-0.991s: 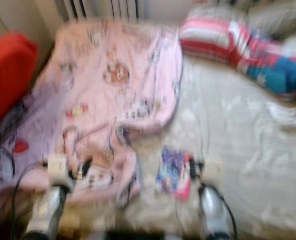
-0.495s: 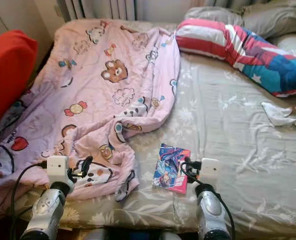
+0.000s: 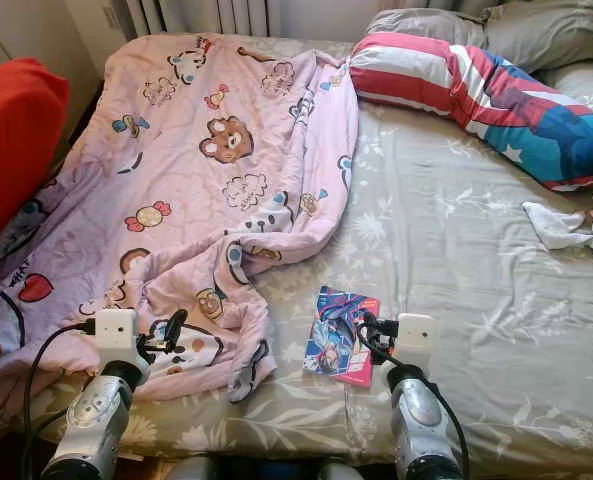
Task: Clean up the room
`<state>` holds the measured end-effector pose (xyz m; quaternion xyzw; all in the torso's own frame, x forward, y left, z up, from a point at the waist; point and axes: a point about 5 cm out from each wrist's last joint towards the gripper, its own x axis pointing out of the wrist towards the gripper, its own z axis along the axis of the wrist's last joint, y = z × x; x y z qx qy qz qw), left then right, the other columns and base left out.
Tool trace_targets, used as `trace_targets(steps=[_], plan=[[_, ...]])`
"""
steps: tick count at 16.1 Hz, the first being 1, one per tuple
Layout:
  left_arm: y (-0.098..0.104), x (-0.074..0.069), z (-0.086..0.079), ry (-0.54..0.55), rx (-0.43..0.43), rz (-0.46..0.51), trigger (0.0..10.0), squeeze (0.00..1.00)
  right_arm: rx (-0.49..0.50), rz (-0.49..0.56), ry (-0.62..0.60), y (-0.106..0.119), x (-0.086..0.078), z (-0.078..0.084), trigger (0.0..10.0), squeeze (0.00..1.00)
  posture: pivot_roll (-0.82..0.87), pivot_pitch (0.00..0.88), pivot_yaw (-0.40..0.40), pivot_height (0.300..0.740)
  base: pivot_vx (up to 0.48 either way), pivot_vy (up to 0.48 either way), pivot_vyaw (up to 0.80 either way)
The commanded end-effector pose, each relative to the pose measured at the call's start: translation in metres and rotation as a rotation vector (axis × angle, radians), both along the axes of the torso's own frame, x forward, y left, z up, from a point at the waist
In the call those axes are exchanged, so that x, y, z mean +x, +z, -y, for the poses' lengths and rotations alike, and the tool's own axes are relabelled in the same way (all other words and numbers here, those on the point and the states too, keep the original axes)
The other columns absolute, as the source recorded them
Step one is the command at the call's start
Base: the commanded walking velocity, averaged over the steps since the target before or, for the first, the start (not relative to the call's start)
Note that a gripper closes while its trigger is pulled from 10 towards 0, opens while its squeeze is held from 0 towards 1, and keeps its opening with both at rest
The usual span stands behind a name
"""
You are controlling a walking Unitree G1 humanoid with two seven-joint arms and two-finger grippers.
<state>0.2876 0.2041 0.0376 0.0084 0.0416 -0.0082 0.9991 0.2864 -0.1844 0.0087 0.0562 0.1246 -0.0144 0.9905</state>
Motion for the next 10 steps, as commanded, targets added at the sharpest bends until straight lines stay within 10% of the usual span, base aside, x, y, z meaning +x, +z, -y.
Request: trace_targets(steps=[1,10], plan=[[-0.0072,-0.0057,-0.001,0.011,-0.01,-0.035,10.0,0.0,0.003,-0.05,-0.011,-0.0088,-0.0071,0.003,10.0,0.0,0.12,0.25,-0.041,0.735,0.0,0.0,0.0],[-0.0098,-0.0074,0.0027,-0.01,-0.004,-0.05,10.0,0.0,0.011,-0.097,0.017,-0.0156,-0.0112,-0.002,10.0,0.0,0.12,0.256,-0.038,0.711,0.0,0.0,0.0]])
